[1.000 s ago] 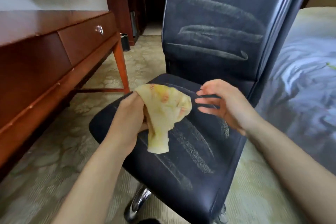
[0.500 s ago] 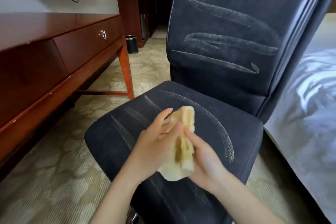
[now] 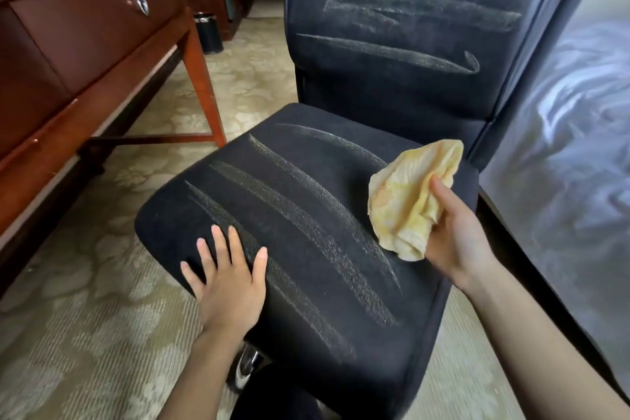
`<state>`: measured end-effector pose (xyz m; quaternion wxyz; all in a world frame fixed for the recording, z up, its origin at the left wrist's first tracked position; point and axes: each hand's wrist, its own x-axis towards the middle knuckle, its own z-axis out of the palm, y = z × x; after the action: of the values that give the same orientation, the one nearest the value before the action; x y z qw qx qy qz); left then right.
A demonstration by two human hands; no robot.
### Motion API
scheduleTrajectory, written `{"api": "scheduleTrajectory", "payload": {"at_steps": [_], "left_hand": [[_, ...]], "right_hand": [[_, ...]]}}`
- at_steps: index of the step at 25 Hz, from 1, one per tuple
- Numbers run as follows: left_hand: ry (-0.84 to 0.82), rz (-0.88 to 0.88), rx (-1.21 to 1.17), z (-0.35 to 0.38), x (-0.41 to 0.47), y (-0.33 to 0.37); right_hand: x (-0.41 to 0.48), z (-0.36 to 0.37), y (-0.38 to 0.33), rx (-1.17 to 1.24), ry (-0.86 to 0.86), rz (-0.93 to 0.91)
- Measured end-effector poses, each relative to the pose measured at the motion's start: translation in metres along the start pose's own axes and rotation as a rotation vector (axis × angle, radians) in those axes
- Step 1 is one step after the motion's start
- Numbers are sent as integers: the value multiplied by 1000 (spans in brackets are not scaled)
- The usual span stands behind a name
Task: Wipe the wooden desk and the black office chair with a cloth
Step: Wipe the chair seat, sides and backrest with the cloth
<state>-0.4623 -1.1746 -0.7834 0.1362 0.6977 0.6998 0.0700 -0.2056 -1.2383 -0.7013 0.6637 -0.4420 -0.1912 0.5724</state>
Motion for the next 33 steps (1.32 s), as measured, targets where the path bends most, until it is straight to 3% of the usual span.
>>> {"api": "scheduleTrajectory", "payload": {"at_steps": [7, 11, 16, 19, 24, 26, 29, 33], "left_hand": [[-42, 44, -77, -3, -2, -3], [-86, 63, -69, -6, -14, 3], [-86, 135, -48, -4, -40, 7], [-75, 189, -3, -3, -56, 11], [-101, 321, 46, -2, -73, 8], [-140, 381, -93, -5, -74, -2], [-217, 413, -518, -21, -72, -27], [-35, 358, -633, -33, -55, -62]], "right_hand": [[-54, -49, 16, -726, 315, -329], [-82, -54, 56, -1313, 345, -558], [-101, -36, 112, -1812, 672, -323], [-106, -27, 128, -1927, 735, -397], [-100, -4, 153, -2016, 621, -438], [-95, 11, 162, -2034, 546, -508], [-86, 38, 174, -2058, 402, -579], [-68, 79, 188, -2075, 152, -588]]}}
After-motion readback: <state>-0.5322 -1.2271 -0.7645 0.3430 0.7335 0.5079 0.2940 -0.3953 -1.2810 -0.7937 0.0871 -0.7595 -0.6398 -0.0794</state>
